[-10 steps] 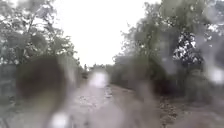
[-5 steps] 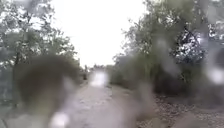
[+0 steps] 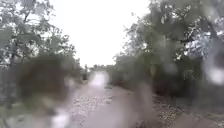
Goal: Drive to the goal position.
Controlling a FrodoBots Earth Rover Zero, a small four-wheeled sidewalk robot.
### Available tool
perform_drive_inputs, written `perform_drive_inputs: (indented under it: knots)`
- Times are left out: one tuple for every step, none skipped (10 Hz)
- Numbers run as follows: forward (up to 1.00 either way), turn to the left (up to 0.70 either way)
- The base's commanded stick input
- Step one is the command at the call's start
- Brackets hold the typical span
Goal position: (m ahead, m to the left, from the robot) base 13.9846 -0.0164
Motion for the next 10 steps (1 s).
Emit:
perform_drive_inputs:
  knots:
    - [0.45, 0.17]
    - [0.45, 0.27]
    - [0.45, 0.20]
    - [0.45, 0.00]
    - [0.45, 0.00]
    - [0.45, 0.09]
    - [0.45, 0.22]
    - [0.45, 0.27]
    - [0.45, 0.27]
    - [0.45, 0.27]
